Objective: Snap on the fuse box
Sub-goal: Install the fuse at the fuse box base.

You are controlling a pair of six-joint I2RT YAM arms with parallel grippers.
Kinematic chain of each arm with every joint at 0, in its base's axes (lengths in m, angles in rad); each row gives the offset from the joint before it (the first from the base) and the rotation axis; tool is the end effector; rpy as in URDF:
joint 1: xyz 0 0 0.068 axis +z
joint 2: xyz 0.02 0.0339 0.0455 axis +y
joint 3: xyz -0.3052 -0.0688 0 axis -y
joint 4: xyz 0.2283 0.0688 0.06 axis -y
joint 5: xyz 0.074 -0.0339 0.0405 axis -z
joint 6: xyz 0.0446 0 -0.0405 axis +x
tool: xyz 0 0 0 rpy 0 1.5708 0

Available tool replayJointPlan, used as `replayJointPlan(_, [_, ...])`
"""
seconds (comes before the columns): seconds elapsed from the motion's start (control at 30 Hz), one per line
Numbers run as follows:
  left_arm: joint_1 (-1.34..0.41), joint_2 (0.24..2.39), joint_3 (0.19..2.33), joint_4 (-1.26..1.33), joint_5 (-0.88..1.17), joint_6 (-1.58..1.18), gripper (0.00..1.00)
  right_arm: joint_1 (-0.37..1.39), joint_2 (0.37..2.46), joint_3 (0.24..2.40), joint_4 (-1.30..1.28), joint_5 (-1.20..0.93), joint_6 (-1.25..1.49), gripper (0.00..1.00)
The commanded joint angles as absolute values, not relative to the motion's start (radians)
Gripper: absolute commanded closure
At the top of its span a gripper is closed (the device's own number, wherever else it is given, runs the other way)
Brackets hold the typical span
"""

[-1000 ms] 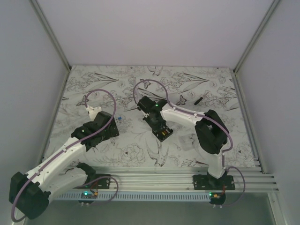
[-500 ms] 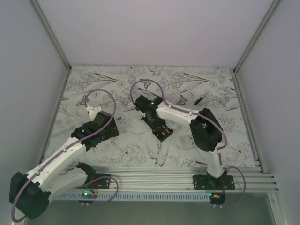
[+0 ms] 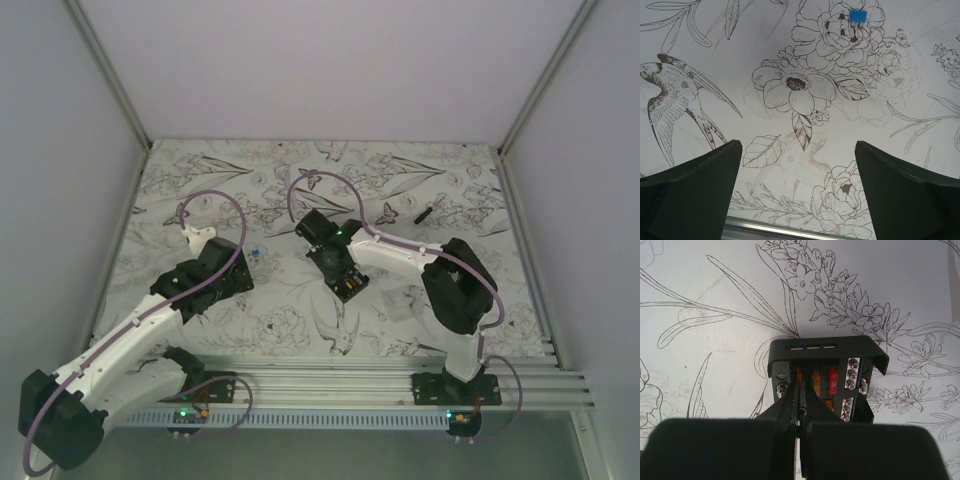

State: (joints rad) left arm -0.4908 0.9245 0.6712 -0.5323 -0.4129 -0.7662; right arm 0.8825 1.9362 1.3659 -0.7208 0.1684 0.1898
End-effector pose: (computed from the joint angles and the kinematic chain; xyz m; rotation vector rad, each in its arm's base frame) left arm 0.1438 -0.0565 0.2768 -0.5072 2.2240 -0.1683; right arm 0.2511 0.2935 0.2124 -0.9245 2.6602 -0.0018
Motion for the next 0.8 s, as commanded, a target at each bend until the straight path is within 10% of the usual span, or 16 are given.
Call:
replayJointPlan(0.0, [-0.487, 0.907, 0.686, -0.570, -0.413, -0.755, 0.00, 0.891, 2.171, 1.096, -0.758, 0.039, 0.242, 1.00])
replayJointPlan(0.77, [-0.487, 0.890, 0.685, -0.571, -0.413, -0.756, 0.00, 0.907, 1.896, 1.388, -0.706, 0.155, 0.267, 0.80])
